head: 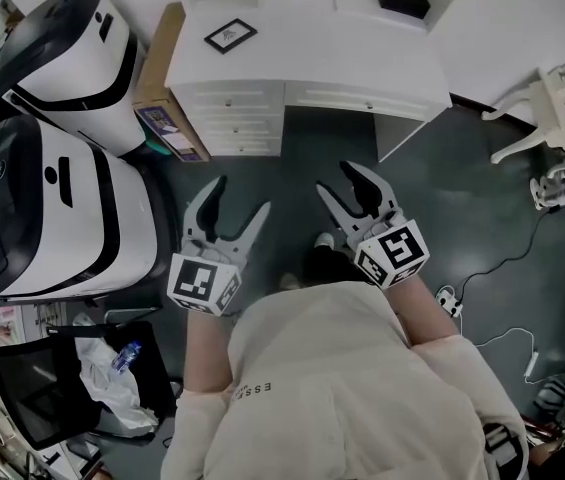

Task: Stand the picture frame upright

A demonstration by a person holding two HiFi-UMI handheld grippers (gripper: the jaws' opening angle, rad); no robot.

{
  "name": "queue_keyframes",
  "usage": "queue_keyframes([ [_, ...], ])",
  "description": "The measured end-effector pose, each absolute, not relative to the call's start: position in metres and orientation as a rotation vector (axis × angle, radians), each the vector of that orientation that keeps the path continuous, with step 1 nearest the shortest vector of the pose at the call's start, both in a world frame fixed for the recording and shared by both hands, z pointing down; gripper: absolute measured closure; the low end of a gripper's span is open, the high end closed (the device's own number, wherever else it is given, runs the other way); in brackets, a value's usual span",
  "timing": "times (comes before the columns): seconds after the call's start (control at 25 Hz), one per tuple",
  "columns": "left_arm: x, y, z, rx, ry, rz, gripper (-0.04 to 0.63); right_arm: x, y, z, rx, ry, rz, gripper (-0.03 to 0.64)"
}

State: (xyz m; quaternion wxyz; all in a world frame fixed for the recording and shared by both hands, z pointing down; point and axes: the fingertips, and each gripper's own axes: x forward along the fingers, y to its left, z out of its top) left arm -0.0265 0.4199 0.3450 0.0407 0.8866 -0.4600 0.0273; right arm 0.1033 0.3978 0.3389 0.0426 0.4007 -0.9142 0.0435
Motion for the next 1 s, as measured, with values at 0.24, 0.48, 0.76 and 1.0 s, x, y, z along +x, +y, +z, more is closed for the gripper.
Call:
queue_keyframes([
  [0.24,-0.024,0.396,0.347,2.713,-1.407,0.111,0.292,0.105,0.363,0.346,1.181,-2.82,0.215,0.402],
  [0.48,-0.031,0.338,0.362,2.646,-1.511,0.163,0.293,0.099,0.301,0.364,1.075,-2.854,0.228,0.402],
  [0.76,-0.014,0.235,0.348,2.604,-1.564,0.194,0.293,0.103,0.191,0.363,0.928,-2.871,0.252,0.403],
  [1.0,0.007,0.148,0.353,2.539,-1.615,0.256,0.293,0.122,0.096,0.363,0.819,-2.87,0.288,0.403],
])
